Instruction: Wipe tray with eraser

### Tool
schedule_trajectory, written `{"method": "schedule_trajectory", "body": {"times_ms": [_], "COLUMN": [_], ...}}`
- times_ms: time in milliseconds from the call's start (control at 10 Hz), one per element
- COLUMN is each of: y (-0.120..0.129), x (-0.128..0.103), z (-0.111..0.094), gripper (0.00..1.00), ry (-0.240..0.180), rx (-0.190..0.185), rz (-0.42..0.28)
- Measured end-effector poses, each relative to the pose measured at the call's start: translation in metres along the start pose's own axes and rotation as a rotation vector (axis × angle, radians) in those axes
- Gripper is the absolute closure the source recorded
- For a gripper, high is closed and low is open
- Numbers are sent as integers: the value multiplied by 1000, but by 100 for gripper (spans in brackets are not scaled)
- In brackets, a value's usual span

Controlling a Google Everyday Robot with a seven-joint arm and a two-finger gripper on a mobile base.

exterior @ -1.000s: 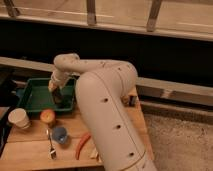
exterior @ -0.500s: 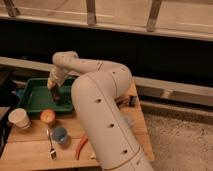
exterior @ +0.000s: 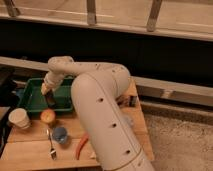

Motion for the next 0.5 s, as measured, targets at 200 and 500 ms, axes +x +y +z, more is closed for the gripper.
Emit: {"method": "schedule_trajectory", "body": {"times_ms": [200,500], "y": [-15,-37], "x": [5,-8], "z": [-13,-20], "gripper": [94,94], "ry": [-4,-5], "rx": [26,68], "rz": [19,35]}}
